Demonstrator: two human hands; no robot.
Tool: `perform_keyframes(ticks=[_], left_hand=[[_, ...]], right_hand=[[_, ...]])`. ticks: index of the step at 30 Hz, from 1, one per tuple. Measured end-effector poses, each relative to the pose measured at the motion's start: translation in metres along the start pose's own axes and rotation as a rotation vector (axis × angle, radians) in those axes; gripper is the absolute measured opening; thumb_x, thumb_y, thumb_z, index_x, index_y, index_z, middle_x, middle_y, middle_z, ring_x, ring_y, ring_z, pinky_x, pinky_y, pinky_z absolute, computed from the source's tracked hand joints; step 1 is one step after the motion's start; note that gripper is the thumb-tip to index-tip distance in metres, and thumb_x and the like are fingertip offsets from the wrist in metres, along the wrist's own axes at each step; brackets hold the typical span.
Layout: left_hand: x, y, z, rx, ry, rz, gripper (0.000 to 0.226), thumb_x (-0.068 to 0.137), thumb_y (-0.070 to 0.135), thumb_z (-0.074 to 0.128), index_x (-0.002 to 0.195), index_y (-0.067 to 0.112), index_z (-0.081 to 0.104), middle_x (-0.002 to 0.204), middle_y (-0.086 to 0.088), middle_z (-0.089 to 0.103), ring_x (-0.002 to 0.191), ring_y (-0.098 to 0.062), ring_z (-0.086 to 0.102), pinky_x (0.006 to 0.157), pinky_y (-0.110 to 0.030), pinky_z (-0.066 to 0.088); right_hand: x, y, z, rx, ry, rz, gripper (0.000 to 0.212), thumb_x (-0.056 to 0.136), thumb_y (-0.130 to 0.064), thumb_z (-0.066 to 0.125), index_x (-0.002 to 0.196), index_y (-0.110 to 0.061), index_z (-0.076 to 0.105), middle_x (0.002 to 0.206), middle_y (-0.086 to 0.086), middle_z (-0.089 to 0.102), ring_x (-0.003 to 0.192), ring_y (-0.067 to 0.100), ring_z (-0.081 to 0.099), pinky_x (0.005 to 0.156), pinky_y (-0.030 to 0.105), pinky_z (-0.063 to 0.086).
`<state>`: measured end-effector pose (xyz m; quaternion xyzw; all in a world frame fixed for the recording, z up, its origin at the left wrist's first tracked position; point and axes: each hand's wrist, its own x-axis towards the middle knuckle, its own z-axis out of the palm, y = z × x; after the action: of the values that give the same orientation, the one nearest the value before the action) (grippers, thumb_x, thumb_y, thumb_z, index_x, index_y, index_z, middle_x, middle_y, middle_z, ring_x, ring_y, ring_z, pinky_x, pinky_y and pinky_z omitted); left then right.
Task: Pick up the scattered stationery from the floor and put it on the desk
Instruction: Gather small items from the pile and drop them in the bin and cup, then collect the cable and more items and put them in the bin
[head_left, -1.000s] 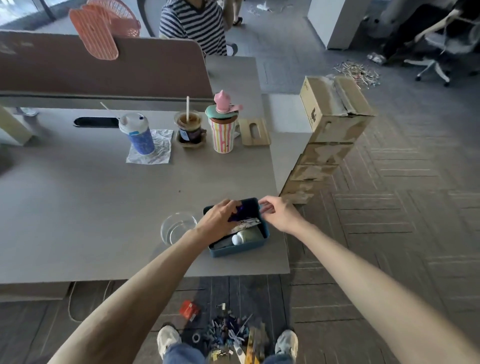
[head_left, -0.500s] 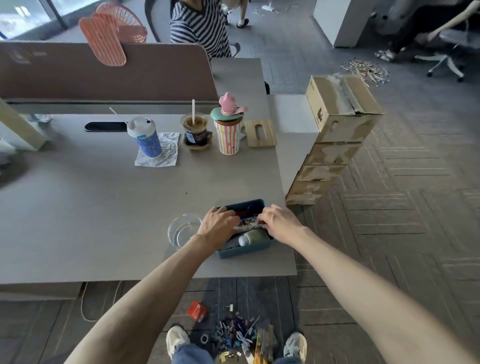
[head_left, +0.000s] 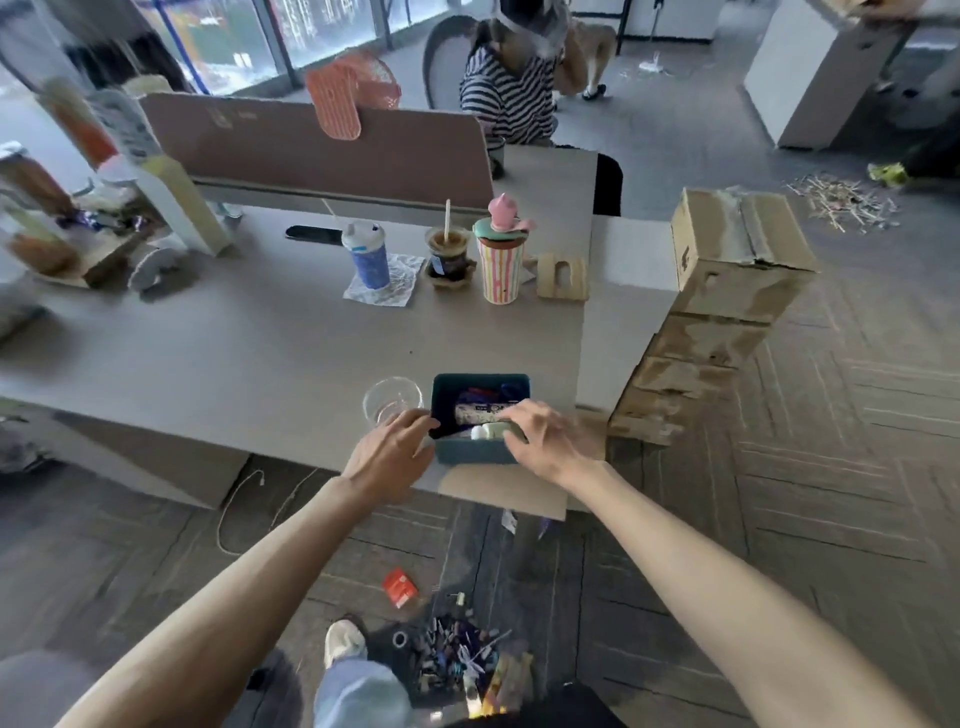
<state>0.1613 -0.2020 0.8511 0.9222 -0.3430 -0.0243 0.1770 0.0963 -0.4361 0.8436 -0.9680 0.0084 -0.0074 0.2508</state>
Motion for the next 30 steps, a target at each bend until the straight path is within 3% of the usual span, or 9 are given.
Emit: perform_keyframes(ticks=[7, 14, 19, 24, 30], left_hand=[[-0.064, -0.014, -0.004, 0.002, 0.015, 0.053, 0.04, 0.088, 0.023, 0.058, 0.127, 0.019, 0.053, 0.135, -0.003, 0.051, 0.117, -0.026, 0.054, 0.076, -0.044, 0.056], [-0.147, -0.059, 0.005, -0.072, -0.134, 0.143, 0.038, 0.086, 0.024, 0.059, 0.123, 0.017, 0.055, 0.135, -0.004, 0.05, 0.116, -0.03, 0.054, 0.087, -0.038, 0.051], [-0.204, -0.065, 0.016, -0.117, -0.264, 0.053, 0.043, 0.089, 0.032, 0.045, 0.128, 0.015, 0.055, 0.138, -0.003, 0.048, 0.124, -0.026, 0.049, 0.093, -0.038, 0.048], [-0.223, -0.072, 0.05, -0.096, -0.339, -0.043, 0.046, 0.092, 0.022, 0.05, 0.136, 0.015, 0.042, 0.138, -0.004, 0.046, 0.123, -0.026, 0.047, 0.089, -0.04, 0.048], [-0.255, -0.094, 0.167, -0.214, -0.349, -0.19, 0.028, 0.089, 0.012, 0.052, 0.116, 0.004, 0.052, 0.107, -0.017, 0.056, 0.095, -0.038, 0.057, 0.073, -0.043, 0.046]], right_hand=[[-0.046, -0.055, 0.024, -0.027, 0.113, -0.094, 0.03, 0.093, -0.013, 0.056, 0.121, -0.01, 0.065, 0.125, 0.009, 0.064, 0.116, 0.024, 0.057, 0.097, 0.036, 0.048], [-0.122, -0.114, 0.087, -0.047, 0.111, 0.073, 0.027, 0.092, -0.015, 0.055, 0.116, -0.011, 0.068, 0.12, 0.008, 0.065, 0.112, 0.026, 0.058, 0.09, 0.039, 0.05], [-0.179, -0.146, 0.129, -0.003, 0.076, 0.245, 0.027, 0.093, -0.016, 0.056, 0.117, -0.011, 0.067, 0.122, 0.007, 0.064, 0.112, 0.025, 0.058, 0.091, 0.036, 0.049], [-0.198, -0.141, 0.168, 0.052, 0.002, 0.341, 0.028, 0.094, -0.017, 0.054, 0.12, -0.012, 0.065, 0.124, 0.003, 0.062, 0.112, 0.023, 0.056, 0.09, 0.036, 0.047], [-0.196, -0.079, 0.278, 0.127, -0.005, 0.44, 0.023, 0.095, -0.016, 0.053, 0.115, -0.015, 0.065, 0.117, 0.002, 0.063, 0.102, 0.02, 0.06, 0.079, 0.034, 0.052]])
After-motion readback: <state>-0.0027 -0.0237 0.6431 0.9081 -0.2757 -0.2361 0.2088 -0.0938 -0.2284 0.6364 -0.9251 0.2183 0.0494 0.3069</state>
